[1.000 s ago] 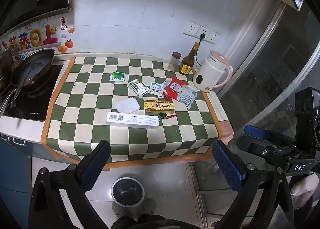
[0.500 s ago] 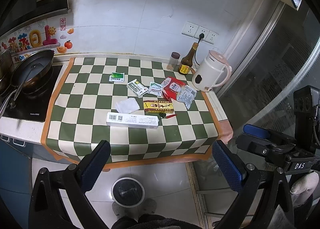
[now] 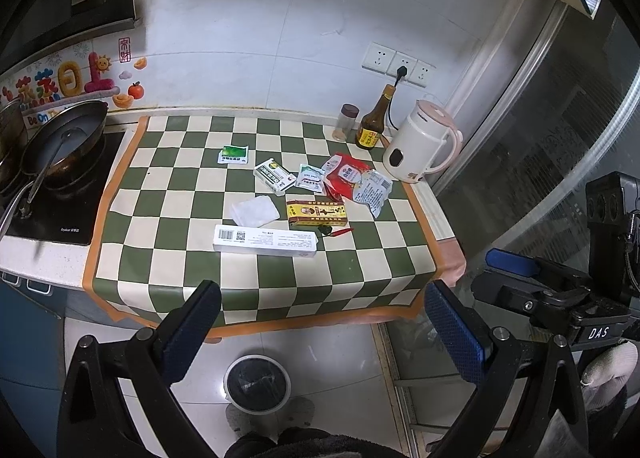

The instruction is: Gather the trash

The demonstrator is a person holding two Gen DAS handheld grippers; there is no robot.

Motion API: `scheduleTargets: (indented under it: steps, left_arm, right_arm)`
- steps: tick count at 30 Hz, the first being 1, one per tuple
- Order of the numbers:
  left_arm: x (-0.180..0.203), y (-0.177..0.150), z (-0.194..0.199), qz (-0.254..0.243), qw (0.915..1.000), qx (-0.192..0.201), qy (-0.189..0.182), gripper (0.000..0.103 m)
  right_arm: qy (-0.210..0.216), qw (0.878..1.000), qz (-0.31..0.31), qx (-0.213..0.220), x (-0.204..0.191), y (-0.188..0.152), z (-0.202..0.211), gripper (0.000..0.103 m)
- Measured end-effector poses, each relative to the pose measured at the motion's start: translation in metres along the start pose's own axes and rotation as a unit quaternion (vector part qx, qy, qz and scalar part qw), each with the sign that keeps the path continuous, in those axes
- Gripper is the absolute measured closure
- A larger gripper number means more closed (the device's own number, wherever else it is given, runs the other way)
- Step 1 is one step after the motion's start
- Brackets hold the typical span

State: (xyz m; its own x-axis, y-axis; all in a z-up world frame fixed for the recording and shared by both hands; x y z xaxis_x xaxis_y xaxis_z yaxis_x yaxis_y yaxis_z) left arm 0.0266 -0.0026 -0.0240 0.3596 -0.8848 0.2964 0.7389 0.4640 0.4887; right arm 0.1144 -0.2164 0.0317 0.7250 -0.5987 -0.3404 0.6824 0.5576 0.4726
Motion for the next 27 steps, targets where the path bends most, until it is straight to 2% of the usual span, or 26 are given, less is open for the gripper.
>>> scheduleTargets:
  steps: [27]
  left_arm:
    - [-0.0020, -0.0030, 0.0071, -0.006, 1.0000, -0.001, 0.000, 0.000]
  right_arm:
    - [0.004, 1.000, -0.003, 0.003, 0.0034, -0.0026, 0.0027, 0.002]
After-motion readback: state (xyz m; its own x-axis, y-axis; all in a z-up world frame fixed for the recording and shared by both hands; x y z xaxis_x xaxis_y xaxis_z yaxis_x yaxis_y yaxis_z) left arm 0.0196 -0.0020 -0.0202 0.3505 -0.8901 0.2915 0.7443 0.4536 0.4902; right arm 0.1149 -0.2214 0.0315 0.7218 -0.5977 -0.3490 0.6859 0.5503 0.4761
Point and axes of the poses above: each gripper's, at about its wrist camera, not at the fingertips, and z roughly against the way its jaws point, x to its right, y to its top, the point moved 4 cm from there along -z, roughly the way its jaws point, and after that the axes turned 6 degrees about -x, right-handed, at the moved point
